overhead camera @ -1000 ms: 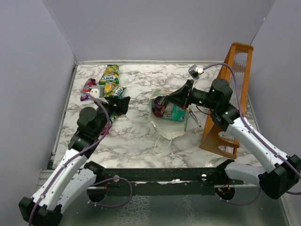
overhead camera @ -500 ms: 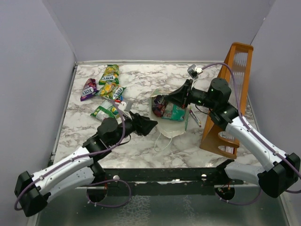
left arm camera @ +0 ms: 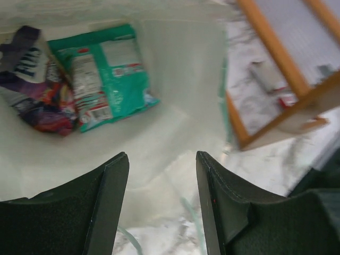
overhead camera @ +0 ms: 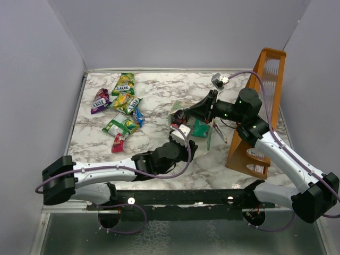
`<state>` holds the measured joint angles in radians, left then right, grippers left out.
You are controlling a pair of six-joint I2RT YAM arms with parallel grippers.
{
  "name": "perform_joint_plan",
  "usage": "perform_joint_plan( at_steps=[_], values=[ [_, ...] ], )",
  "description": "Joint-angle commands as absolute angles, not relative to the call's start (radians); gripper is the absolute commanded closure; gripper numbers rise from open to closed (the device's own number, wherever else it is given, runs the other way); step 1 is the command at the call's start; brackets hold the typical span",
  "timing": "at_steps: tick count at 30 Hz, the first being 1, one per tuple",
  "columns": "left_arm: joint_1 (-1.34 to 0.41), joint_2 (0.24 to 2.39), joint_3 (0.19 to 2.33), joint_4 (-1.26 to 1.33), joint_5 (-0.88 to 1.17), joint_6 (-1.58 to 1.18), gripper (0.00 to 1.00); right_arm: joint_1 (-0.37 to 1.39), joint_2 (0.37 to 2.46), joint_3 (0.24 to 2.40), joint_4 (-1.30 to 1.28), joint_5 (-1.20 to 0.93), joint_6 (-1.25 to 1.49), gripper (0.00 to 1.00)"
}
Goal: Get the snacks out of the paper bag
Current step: Take out the snack from the paper bag.
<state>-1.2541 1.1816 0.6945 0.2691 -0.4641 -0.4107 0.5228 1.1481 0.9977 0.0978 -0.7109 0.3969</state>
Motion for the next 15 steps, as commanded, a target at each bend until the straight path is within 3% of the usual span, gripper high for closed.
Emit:
perform_joint_plan(
  at_steps=[1,8,15],
  values=[
    [-1.256,1.279,0.745,0.313,-0.674,-0.3,0.44,0.529,1.124,0.978,0.178,-0.792,0.413,0.99],
    [-1.255,1.431,0.727,0.435,-0.736,-0.212,0.58,0.529,1.105,0.963,0.203,-0.82,0.418,0.99],
    [-1.251,1.582,0.741,0.535,-0.793,-0.158,0.59,0.529,1.1,0.961,0.203,-0.818,0.426,0.99]
  ],
)
